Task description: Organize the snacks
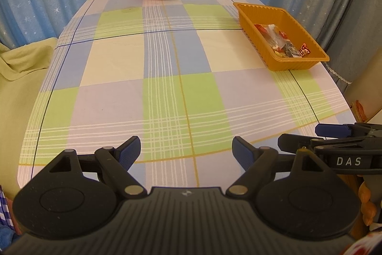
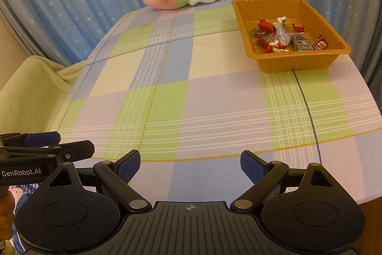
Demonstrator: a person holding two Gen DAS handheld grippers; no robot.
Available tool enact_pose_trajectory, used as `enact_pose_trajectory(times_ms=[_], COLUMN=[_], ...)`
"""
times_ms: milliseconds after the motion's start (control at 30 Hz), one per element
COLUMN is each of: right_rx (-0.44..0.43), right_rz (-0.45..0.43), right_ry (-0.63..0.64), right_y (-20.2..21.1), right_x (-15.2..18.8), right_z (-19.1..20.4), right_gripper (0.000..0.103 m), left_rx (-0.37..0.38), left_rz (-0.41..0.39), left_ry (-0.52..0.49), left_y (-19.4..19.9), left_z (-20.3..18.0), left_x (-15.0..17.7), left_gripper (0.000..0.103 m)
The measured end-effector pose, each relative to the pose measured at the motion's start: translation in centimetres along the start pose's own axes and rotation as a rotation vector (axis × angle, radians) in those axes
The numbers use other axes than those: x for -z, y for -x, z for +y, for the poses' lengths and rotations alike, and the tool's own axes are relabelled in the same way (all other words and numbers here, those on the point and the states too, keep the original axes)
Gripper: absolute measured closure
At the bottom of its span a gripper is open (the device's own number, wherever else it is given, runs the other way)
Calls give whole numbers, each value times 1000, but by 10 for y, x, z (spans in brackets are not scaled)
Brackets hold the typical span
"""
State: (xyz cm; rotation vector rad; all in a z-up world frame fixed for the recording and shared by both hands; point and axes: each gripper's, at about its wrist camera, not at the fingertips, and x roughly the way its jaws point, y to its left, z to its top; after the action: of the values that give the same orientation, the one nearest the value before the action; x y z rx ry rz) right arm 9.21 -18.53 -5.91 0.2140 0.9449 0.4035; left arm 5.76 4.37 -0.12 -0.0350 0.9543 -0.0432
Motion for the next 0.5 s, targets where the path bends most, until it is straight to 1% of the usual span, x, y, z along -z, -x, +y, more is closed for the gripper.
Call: enact_pose_trajectory(times_ms=[500], right_rx=[36], right_rz=[-13], right_ry=[-37], right_y=[8], right_x=[10], right_z=[0], right_gripper=[13], left_rx=[40], left_rz=[3], left_ry=[-43], left_y=[0], left_z=[-5], left_x=[2], left_gripper=[20])
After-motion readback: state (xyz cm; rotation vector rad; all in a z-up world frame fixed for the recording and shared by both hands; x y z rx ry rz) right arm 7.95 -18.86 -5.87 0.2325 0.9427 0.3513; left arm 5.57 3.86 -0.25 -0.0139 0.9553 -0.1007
